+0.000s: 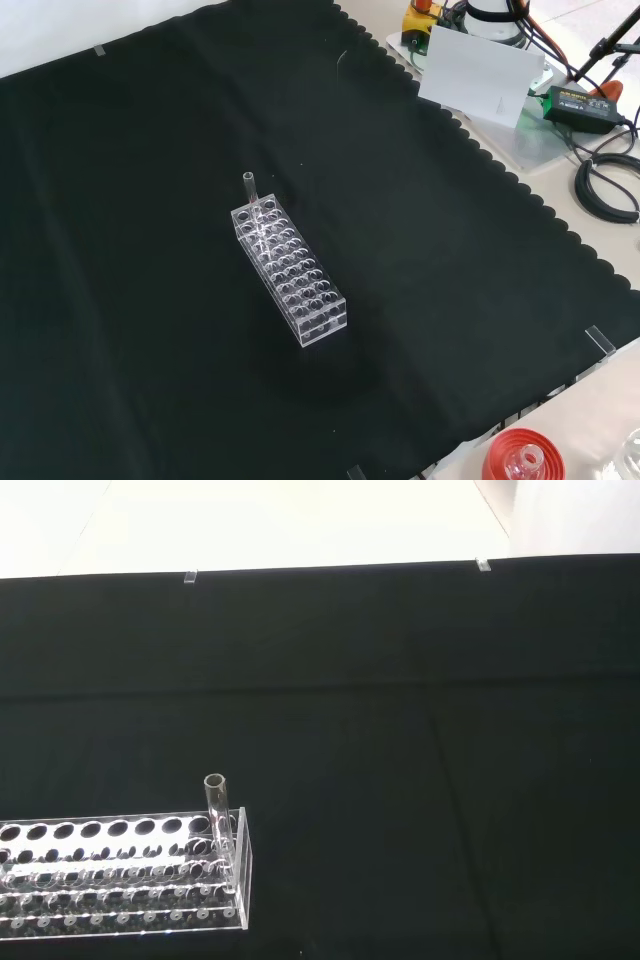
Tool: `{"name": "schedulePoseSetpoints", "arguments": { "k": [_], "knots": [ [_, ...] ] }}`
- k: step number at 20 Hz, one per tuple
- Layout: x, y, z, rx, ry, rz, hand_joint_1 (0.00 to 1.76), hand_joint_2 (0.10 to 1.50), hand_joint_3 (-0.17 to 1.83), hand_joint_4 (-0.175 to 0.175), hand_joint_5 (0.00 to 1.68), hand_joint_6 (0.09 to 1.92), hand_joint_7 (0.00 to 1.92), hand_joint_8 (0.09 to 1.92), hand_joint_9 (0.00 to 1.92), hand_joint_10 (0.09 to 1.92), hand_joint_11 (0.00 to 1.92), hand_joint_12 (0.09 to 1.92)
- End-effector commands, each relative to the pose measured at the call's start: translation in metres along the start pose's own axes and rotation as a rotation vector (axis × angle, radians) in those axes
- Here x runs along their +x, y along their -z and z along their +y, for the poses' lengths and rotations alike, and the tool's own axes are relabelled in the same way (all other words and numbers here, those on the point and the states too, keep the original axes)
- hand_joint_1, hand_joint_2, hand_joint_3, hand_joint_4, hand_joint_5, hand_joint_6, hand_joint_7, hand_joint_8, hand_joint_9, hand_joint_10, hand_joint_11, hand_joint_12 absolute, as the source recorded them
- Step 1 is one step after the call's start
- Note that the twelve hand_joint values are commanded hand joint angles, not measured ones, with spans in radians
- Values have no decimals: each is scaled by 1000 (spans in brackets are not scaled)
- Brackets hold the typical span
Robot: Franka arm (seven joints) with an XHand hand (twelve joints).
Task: Pick up the test tube.
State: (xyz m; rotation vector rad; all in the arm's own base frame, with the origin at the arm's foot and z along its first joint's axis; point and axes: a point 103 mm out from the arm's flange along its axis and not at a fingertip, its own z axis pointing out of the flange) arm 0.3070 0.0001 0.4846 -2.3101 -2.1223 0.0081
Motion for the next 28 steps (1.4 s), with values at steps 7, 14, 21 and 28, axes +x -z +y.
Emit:
{"name": "schedulePoseSetpoints", "arguments": {
  "k": [7, 14, 21, 28],
  "knots": [
    [-71, 95, -61, -133, -187, -94, 783, 694, 473, -84, 352, 166, 344, 907, 301, 972, 9, 1573],
    [-63, 90, -32, -105, -101, -79, 803, 689, 474, -84, 346, 172, 347, 920, 303, 993, 15, 1576],
    [-45, 78, 2, -66, -18, -60, 834, 682, 478, -83, 348, 183, 373, 922, 325, 992, 41, 1574],
    [-39, 65, 34, -45, 13, -45, 868, 677, 490, -84, 351, 204, 399, 915, 353, 982, 78, 1564]
  ]
}}
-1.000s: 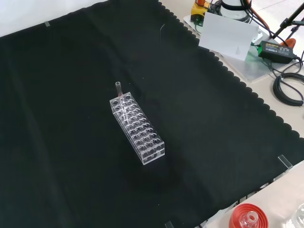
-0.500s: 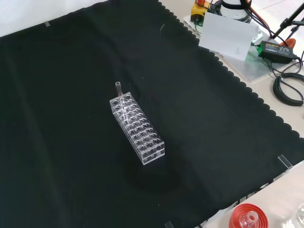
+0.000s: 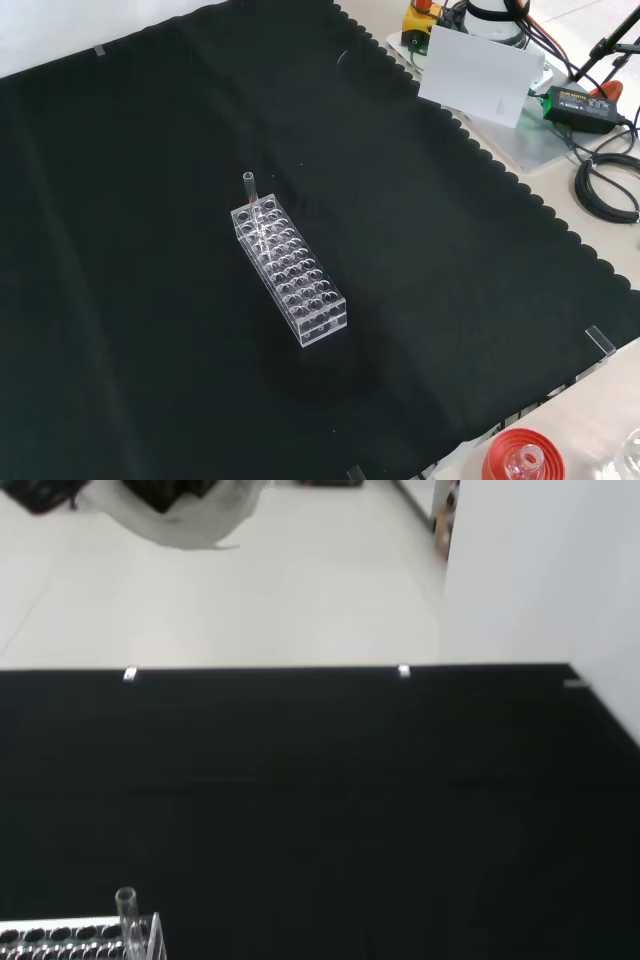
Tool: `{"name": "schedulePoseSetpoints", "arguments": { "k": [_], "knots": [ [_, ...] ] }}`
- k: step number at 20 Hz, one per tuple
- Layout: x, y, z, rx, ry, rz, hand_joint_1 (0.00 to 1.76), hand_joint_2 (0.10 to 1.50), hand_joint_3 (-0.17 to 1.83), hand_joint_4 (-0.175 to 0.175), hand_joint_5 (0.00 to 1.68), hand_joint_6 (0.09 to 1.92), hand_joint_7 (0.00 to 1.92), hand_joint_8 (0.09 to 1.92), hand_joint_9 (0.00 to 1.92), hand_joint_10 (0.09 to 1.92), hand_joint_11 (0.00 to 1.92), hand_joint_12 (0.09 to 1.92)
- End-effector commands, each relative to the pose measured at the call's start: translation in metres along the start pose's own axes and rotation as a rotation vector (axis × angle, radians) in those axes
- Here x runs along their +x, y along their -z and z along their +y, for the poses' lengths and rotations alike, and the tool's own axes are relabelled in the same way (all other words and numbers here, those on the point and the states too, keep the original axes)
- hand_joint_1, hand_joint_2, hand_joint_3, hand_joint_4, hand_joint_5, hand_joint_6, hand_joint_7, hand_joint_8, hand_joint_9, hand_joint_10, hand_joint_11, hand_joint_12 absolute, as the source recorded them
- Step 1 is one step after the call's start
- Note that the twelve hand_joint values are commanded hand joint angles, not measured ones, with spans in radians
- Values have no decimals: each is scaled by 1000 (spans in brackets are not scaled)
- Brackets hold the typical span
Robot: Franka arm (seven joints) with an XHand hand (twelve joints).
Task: Pick up the test tube.
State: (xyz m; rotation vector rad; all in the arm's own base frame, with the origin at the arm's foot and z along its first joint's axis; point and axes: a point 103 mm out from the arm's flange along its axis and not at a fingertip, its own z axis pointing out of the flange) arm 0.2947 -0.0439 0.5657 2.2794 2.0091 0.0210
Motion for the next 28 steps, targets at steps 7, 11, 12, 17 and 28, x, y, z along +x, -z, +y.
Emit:
{"name": "schedulePoseSetpoints", "arguments": {
  "k": [7, 11, 12, 17, 28],
  "knots": [
    [19, -43, 71, 84, 95, 42, 911, 665, 512, -86, 360, 255, 450, 898, 394, 964, 112, 1548],
    [29, -63, 91, 114, 137, 78, 935, 654, 533, -85, 360, 314, 494, 880, 427, 947, 136, 1540],
    [32, -69, 96, 127, 150, 83, 939, 652, 537, -85, 361, 324, 501, 878, 432, 945, 139, 1539],
    [49, -101, 116, 198, 193, 85, 959, 643, 558, -85, 348, 389, 522, 867, 449, 937, 150, 1537],
    [95, -164, 139, 313, 266, 92, 973, 630, 595, -86, 315, 494, 534, 869, 474, 931, 164, 1533]
  ]
}}
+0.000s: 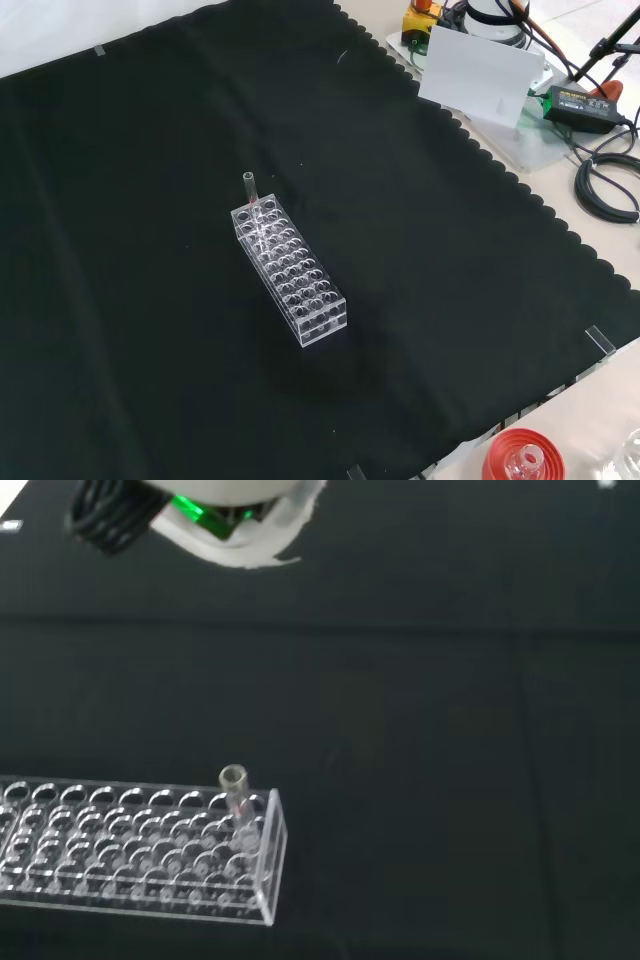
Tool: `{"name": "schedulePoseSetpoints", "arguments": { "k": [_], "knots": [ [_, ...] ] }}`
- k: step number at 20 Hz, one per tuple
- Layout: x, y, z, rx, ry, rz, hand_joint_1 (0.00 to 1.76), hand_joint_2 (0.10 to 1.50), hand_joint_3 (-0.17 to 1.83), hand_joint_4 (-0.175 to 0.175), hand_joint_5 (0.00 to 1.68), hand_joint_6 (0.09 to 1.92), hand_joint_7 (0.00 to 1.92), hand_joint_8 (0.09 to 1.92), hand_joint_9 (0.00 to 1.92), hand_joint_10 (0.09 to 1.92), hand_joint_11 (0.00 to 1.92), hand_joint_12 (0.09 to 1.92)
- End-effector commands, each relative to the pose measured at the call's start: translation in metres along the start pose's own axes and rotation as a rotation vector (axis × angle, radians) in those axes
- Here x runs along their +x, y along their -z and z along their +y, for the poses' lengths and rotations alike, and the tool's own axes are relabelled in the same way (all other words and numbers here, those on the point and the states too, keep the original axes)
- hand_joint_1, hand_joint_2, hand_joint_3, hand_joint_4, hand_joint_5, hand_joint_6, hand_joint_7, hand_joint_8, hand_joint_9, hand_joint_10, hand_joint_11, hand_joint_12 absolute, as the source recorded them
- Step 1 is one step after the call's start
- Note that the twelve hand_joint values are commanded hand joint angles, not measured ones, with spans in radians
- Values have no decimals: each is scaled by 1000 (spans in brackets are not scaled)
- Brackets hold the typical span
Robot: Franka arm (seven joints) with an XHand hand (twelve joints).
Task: Pick up the test tube.
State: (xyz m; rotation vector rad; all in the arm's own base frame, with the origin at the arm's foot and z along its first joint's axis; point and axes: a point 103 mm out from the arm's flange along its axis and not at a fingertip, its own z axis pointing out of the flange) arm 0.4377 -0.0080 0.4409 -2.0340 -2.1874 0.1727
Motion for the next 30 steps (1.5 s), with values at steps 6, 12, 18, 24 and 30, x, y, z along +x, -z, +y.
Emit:
{"name": "schedulePoseSetpoints", "arguments": {
  "k": [6, 12, 18, 24, 30],
  "knots": [
    [49, -66, 37, 111, 82, 30, 975, 629, 601, -87, 316, 511, 548, 874, 488, 933, 172, 1534],
    [64, -99, 42, 159, 101, 48, 978, 629, 608, -89, 323, 535, 564, 876, 502, 931, 192, 1531],
    [74, -138, 55, 205, 116, 35, 984, 625, 621, -91, 323, 583, 578, 869, 517, 920, 209, 1520],
    [73, -168, 74, 258, 115, 13, 990, 621, 635, -92, 314, 624, 579, 868, 522, 917, 217, 1518],
    [74, -188, 94, 279, 116, -6, 995, 621, 640, -92, 314, 634, 578, 869, 521, 917, 219, 1517]
  ]
}}
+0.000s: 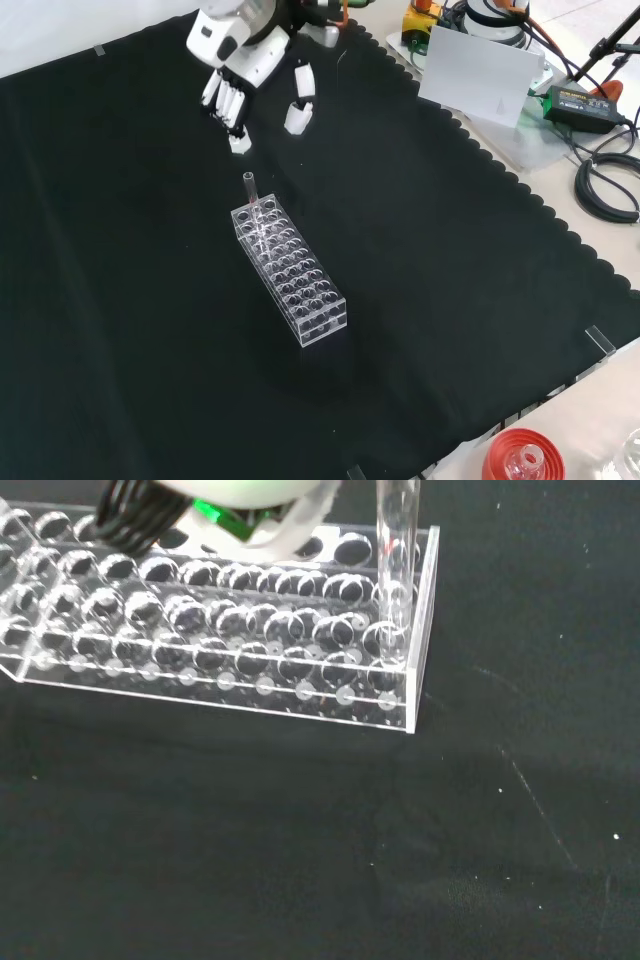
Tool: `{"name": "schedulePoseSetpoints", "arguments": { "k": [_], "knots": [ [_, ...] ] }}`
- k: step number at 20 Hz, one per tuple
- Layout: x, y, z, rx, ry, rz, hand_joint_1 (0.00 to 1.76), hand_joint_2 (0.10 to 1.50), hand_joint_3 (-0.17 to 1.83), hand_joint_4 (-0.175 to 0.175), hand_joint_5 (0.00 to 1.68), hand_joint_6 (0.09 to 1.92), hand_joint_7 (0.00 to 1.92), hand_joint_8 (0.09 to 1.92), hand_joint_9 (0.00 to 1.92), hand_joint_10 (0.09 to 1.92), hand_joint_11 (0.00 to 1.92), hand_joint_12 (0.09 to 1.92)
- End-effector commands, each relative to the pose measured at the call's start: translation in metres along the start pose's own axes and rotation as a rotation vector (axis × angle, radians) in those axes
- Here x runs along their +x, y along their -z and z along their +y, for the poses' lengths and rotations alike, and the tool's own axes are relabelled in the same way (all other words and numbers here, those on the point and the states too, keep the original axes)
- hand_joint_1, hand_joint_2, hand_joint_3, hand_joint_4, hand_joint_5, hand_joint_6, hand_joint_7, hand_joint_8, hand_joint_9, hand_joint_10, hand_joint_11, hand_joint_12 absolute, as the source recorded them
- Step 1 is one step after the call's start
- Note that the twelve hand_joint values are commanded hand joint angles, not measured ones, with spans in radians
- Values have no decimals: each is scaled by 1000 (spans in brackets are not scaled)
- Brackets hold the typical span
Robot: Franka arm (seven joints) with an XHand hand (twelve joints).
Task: Pick up the test tube.
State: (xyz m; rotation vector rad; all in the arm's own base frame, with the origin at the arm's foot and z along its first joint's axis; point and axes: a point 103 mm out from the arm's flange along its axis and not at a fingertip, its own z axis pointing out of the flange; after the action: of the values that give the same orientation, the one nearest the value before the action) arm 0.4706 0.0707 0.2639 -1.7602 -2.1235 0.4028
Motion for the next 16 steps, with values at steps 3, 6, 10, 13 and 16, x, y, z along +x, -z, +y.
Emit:
{"name": "schedulePoseSetpoints", "arguments": {
  "k": [3, 6, 10, 13, 16],
  "knots": [
    [-2, -17, 39, 19, 5, -51, 998, 622, 644, -92, 317, 639, 574, 868, 521, 918, 220, 1517],
    [-6, -21, 49, 25, -1, -67, 1002, 622, 648, -93, 318, 645, 567, 867, 521, 918, 222, 1517],
    [-14, -25, 55, 37, -17, -80, 1008, 621, 655, -93, 320, 654, 552, 867, 520, 919, 225, 1515],
    [-17, -31, 54, 44, -22, -76, 1011, 620, 660, -94, 330, 665, 552, 871, 521, 919, 226, 1514],
    [-18, -38, 52, 49, -27, -65, 1017, 615, 674, -99, 348, 701, 583, 874, 530, 920, 233, 1511]
  ]
}}
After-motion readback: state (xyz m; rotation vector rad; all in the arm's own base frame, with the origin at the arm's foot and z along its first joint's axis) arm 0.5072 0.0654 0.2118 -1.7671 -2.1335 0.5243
